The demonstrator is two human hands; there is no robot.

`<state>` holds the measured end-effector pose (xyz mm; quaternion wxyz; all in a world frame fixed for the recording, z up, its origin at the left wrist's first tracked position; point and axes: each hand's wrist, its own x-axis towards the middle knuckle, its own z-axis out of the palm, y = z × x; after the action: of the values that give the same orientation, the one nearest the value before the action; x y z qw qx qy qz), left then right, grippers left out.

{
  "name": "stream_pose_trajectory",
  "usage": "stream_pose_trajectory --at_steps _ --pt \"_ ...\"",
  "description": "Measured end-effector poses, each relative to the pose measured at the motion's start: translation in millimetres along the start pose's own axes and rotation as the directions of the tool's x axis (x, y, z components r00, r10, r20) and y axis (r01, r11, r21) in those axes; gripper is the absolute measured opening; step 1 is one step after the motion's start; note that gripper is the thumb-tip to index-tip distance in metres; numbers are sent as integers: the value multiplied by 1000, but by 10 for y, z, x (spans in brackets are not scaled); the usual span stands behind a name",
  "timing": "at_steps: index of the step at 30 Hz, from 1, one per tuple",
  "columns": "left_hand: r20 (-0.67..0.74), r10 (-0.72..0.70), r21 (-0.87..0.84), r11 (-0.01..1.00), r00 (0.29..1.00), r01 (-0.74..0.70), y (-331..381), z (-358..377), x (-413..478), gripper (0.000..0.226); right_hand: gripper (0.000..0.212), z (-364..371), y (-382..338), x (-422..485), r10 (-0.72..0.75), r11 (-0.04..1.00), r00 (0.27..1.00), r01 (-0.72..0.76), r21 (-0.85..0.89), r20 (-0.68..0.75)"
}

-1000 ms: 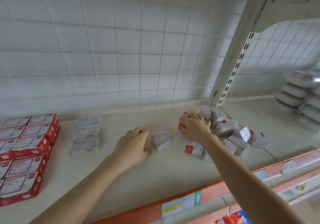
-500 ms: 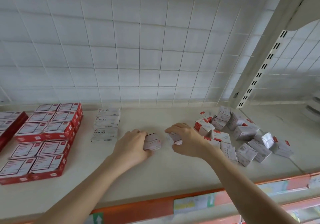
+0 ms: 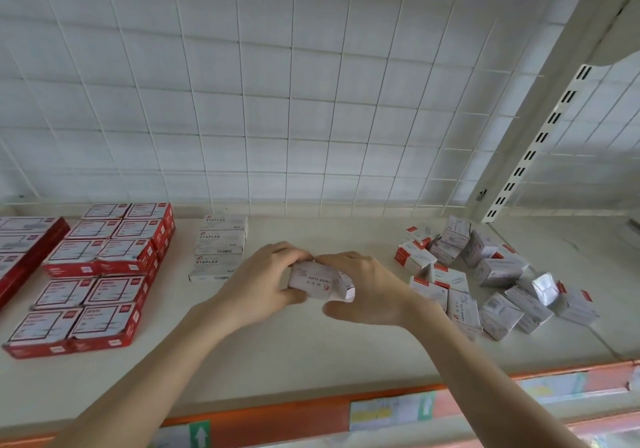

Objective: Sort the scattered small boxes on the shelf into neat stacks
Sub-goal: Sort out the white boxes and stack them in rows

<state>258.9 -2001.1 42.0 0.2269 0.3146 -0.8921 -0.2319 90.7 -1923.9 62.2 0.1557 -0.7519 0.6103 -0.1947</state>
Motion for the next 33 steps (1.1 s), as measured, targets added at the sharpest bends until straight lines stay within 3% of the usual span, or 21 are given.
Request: stream_pose_trajectory --at_steps 4,7,9,11,13,18,21,24,27,29,33 --pt "-127 -5 -179 984 992 -18 85 -37 13 54 28 -21 -67 1 48 995 983 -32 90 -180" --pt "-230 -198 -289 949 953 127 222 3 34 45 19 -13 -75 61 196 964 928 -124 233 -318" --pt "-82 -383 -508 810 920 292 329 39 36 31 20 17 -79 116 255 945 881 -139 296 -398" --pt "139 -469 -724 553 872 413 419 77 36 26 24 52 -102 164 264 944 868 -144 295 -420" --pt "171 -506 -786 448 845 427 450 99 50 22 27 113 -133 194 239 957 888 -147 250 -393" --pt "34 -552 -735 551 833 395 422 78 9 12 38 215 -157 132 118 978 923 -45 204 -366" --pt "39 -490 -692 615 871 378 388 0 -47 23 36 133 -117 90 216 926 922 -88 368 -322" --pt "143 -370 -593 711 918 378 374 -100 -47 35 31 20 -83 99 365 785 906 -174 594 -217" --pt "278 -291 -508 765 915 397 357 -171 -6 44 27 -63 -83 68 408 658 913 -271 703 -30" --pt "330 -277 -456 791 902 409 366 -156 22 51 20 -69 -77 39 402 636 915 -281 719 2" --pt "160 -309 -286 894 937 344 474 32 -13 58 10 -43 -55 23 490 643 869 -300 705 -77"
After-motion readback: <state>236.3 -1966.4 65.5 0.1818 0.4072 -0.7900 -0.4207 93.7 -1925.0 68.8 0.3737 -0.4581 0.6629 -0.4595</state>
